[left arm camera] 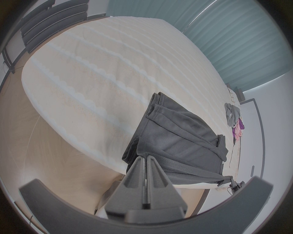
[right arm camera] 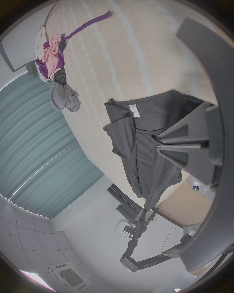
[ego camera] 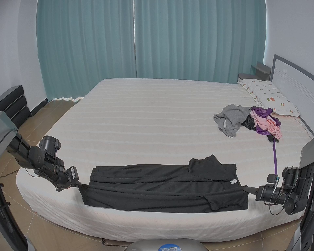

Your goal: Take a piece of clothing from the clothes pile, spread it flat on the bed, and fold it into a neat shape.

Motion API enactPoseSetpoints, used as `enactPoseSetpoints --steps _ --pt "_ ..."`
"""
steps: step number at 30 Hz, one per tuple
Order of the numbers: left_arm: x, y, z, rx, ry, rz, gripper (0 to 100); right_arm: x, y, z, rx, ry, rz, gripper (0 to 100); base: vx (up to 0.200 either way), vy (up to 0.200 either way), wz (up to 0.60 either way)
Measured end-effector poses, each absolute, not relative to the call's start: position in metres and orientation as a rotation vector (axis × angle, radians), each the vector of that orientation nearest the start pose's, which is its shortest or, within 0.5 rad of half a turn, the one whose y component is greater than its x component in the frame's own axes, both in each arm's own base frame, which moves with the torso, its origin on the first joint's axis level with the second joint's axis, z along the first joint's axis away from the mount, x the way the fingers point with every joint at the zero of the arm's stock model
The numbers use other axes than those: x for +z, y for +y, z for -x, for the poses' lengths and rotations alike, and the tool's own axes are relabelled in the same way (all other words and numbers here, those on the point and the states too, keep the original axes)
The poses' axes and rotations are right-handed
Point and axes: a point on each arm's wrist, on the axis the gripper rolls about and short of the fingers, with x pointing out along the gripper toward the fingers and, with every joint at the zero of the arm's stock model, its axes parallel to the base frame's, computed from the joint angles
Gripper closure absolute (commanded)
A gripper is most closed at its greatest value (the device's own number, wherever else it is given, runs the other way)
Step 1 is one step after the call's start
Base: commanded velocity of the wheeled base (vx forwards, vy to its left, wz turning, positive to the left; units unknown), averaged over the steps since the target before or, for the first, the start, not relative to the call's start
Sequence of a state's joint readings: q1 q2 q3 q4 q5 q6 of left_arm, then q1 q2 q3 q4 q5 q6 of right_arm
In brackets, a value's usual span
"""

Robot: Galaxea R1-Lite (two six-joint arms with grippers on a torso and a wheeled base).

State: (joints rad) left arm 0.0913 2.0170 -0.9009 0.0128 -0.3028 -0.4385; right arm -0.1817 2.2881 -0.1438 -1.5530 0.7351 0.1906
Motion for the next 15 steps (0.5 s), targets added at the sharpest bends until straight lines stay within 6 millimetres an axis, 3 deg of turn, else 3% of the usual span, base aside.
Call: enactPoseSetpoints --steps 15 --pt "0.038 0.025 -0.347 0.081 1.02 0.694 100 -0.033 -0.024 -0.276 0.455 0.563 -0.405 100 0.0 0.0 0.0"
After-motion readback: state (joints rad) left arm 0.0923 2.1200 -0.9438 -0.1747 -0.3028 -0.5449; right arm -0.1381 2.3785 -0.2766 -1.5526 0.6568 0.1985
